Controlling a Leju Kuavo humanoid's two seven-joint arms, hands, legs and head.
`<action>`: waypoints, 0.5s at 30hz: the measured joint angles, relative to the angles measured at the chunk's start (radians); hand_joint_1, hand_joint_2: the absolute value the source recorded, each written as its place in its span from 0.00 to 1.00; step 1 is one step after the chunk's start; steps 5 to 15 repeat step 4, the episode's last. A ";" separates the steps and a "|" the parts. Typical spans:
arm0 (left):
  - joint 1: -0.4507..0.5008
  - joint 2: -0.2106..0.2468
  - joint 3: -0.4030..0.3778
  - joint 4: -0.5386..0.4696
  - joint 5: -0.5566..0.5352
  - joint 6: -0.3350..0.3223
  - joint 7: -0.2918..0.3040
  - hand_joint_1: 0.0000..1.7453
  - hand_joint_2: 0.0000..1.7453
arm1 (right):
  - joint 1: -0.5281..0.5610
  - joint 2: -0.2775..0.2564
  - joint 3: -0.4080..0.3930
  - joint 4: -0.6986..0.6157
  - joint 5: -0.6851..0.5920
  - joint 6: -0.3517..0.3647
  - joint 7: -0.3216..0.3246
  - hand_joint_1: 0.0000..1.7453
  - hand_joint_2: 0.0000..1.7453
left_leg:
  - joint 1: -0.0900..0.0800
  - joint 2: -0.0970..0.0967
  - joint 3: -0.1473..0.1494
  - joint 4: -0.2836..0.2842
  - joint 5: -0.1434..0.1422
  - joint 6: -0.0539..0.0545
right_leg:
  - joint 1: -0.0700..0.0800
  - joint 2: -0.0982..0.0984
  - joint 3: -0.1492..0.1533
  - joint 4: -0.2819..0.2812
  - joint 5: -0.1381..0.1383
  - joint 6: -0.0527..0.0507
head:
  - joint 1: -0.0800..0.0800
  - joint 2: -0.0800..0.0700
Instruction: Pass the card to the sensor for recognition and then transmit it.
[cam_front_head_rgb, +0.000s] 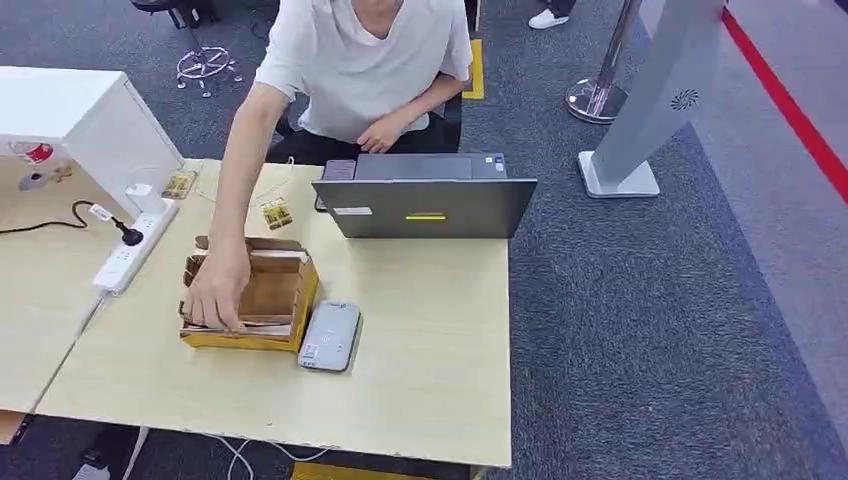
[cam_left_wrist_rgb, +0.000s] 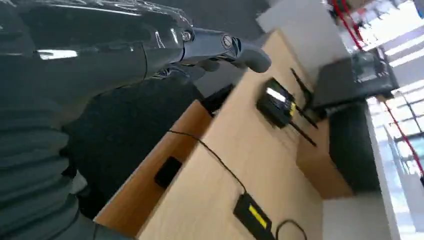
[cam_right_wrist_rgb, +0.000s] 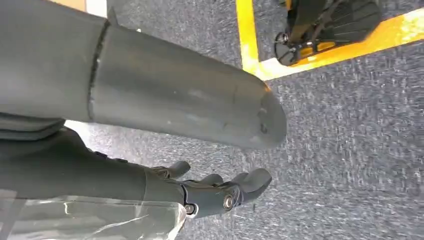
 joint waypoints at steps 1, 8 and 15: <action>0.000 -0.006 0.023 0.050 0.037 0.015 -0.003 0.00 0.00 | -0.002 0.000 -0.003 0.000 -0.005 -0.001 0.000 0.00 0.00 | -0.001 -0.001 0.000 0.000 0.000 0.000 | -0.001 -0.001 0.000 0.000 0.000 0.000 | 0.000 0.000; -0.007 -0.051 0.057 0.208 0.092 0.073 -0.034 0.00 1.00 | -0.006 -0.001 -0.011 0.000 -0.006 -0.007 0.000 0.00 0.00 | -0.003 -0.004 0.000 0.000 0.001 0.002 | -0.004 -0.005 0.001 0.000 -0.001 0.001 | 0.001 0.000; -0.007 -0.051 0.057 0.208 0.092 0.073 -0.034 0.00 1.00 | -0.006 -0.001 -0.011 0.000 -0.006 -0.007 0.000 0.00 0.00 | -0.003 -0.004 0.000 0.000 0.001 0.002 | -0.004 -0.005 0.001 0.000 -0.001 0.001 | 0.001 0.000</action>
